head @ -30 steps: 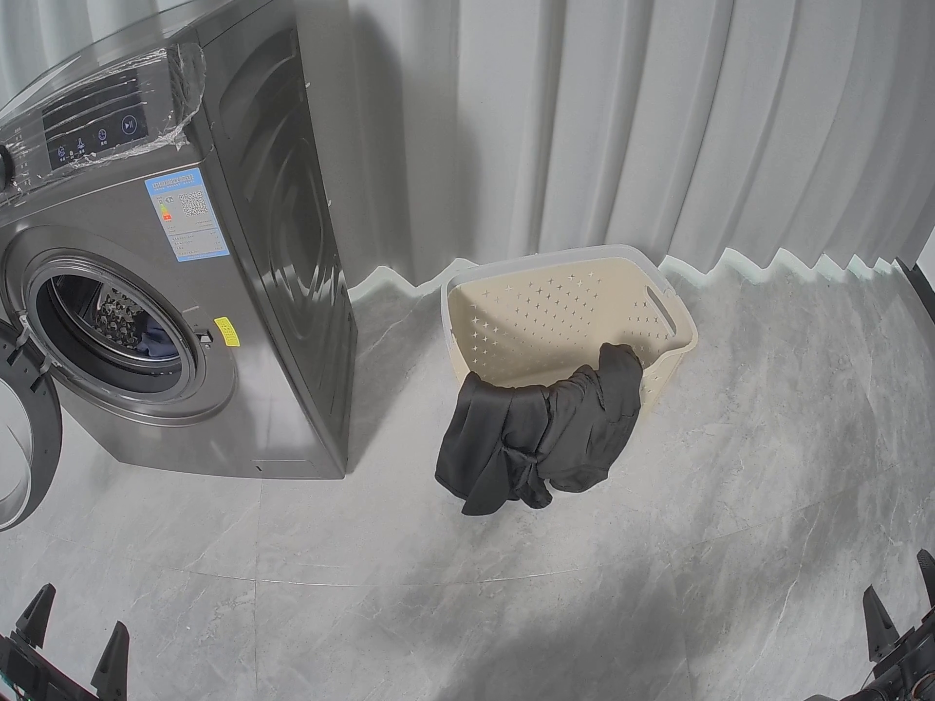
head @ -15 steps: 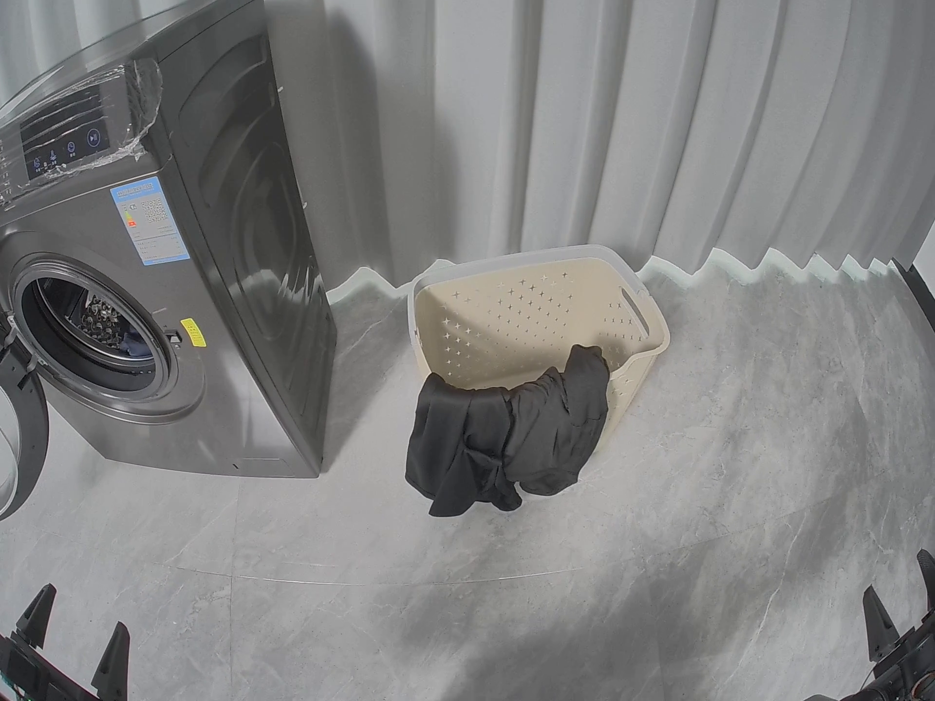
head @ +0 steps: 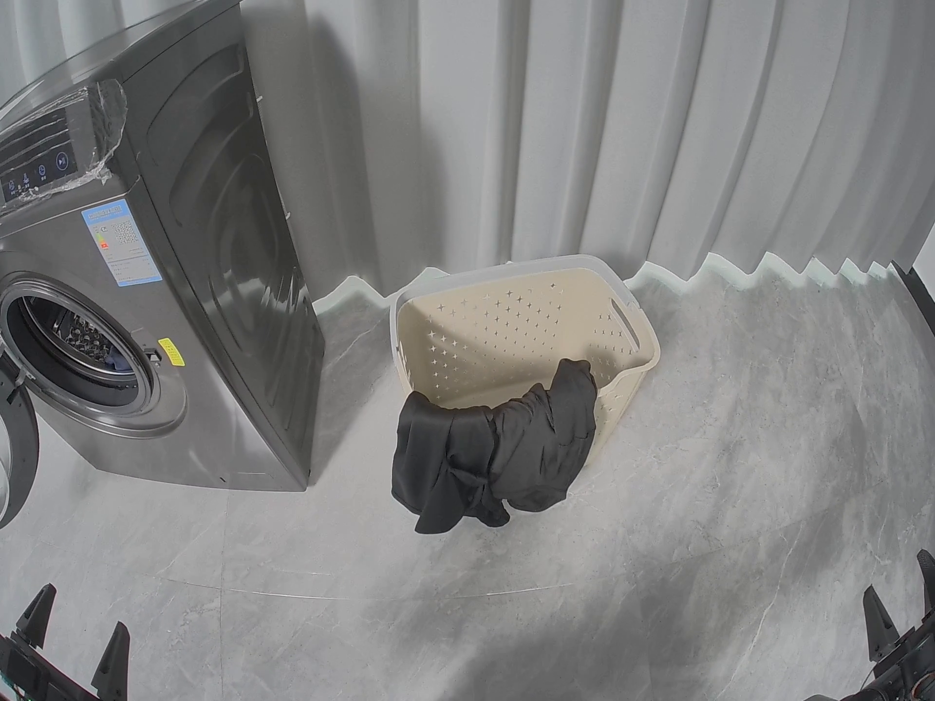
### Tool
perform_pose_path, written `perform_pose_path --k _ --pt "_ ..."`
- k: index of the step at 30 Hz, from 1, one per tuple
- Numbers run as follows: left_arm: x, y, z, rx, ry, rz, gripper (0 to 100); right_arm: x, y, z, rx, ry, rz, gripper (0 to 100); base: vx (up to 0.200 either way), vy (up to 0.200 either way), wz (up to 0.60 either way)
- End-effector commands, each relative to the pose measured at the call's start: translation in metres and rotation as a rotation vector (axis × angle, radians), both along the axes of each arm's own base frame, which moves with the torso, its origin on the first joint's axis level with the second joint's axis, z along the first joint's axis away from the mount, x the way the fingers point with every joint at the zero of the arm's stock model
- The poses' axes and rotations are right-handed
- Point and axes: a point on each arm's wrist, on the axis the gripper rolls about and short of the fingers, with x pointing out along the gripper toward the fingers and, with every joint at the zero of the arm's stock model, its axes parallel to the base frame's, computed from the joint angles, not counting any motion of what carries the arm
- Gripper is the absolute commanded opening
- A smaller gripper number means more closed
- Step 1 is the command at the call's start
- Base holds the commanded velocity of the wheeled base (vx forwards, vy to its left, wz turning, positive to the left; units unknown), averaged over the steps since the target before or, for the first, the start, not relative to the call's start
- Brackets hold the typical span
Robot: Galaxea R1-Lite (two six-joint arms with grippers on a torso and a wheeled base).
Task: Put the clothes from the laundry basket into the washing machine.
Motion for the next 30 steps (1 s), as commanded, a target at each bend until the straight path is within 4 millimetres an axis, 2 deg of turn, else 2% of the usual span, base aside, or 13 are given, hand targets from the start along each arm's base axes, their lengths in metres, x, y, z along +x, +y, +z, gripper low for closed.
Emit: perform_pose_path --k 1,8,14,26,28,29,30 --pt "0.000 0.000 -0.004 0.000 -0.003 0.000 100 0.000 0.000 -0.004 -0.001 -0.002 0.001 100 0.200 0.000 0.00" --pt "0.000 0.000 -0.004 -0.005 -0.001 0.000 100 0.000 0.000 -0.004 -0.001 -0.002 0.001 100 0.029 0.000 0.00" --pt "0.000 0.000 -0.004 -0.005 -0.001 0.000 100 0.000 0.000 -0.004 -0.001 -0.002 0.001 100 0.000 -0.200 0.00" --pt "0.000 0.000 -0.004 -0.003 -0.001 0.000 100 0.000 0.000 -0.003 0.006 -0.014 -0.006 100 0.000 0.000 0.00" --pt "0.000 0.000 -0.004 -0.003 -0.001 0.000 100 -0.006 0.000 0.020 0.007 -0.127 0.002 100 0.000 0.000 0.00" --pt "0.000 0.000 -0.004 -0.003 -0.001 0.000 100 -0.006 0.000 0.020 0.007 -0.127 0.002 100 0.000 0.000 0.00" --pt "0.000 0.000 -0.004 -0.003 -0.001 0.000 100 -0.017 0.000 0.051 0.029 -0.231 0.009 100 0.000 0.000 0.00"
